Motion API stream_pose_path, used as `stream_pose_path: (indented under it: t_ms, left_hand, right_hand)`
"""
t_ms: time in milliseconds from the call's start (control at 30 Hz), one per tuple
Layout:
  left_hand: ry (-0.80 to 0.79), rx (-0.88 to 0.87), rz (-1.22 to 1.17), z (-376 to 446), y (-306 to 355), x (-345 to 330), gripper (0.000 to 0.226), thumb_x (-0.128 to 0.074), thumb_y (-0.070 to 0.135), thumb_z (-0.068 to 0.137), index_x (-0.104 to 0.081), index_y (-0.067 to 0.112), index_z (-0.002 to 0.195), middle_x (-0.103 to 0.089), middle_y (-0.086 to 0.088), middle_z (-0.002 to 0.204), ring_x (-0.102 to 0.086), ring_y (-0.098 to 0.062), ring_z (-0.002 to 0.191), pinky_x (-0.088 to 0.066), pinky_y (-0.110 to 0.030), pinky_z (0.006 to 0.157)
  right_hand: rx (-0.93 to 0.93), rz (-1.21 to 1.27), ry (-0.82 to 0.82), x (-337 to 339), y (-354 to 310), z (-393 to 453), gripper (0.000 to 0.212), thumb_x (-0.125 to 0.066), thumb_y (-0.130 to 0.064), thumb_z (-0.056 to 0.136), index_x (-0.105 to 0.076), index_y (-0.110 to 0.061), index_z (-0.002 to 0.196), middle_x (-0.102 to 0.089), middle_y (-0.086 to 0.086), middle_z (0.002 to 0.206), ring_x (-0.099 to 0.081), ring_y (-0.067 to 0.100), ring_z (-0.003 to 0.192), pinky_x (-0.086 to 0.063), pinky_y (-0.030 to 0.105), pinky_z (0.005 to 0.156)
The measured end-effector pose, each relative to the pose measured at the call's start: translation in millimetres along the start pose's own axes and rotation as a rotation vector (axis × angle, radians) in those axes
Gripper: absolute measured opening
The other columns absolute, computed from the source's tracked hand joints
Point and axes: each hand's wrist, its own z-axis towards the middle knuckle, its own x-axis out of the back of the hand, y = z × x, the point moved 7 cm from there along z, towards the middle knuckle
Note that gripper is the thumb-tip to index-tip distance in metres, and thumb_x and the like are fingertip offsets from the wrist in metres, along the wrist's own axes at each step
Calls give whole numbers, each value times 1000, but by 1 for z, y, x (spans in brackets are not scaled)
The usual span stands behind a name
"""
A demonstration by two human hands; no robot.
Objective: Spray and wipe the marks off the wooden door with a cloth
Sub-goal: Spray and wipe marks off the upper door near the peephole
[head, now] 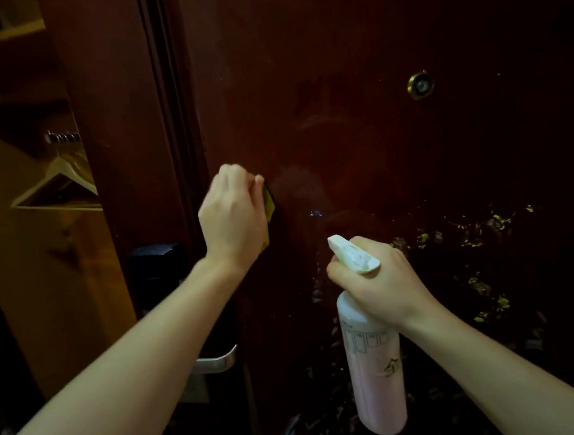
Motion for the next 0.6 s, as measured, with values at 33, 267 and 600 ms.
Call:
stream_pose_path:
  t_ms: [33,267,600]
  left_hand:
    - [17,9,0,9,3,0,21,-45,21,97,-52,5,85,-56,-5,81,-53,-18,67,-45,-35,53]
    - [71,-4,4,42,26,-12,18,-50,18,97,-54,5,85,-53,0,81,-49,-12,68,-33,-24,56]
    - [108,-165,53,6,37,-26,20,-58,10,93,-56,2,75,-53,-6,69,-47,-19,59,-37,-30,48]
  right_hand:
    - [2,12,9,0,-1,0,26,-59,-30,77,-47,-21,56,-49,-5,54,-46,5,50,-39,30,50]
    - [66,29,65,1,-7,8,39,-59,-21,79,-31,-22,52,-35,-9,48,-33,5,44,-29,24,44]
    - [24,43,77,2,-2,11,33,-53,-30,72,-29,-23,49,-35,-9,46,-33,6,45,-30,31,46]
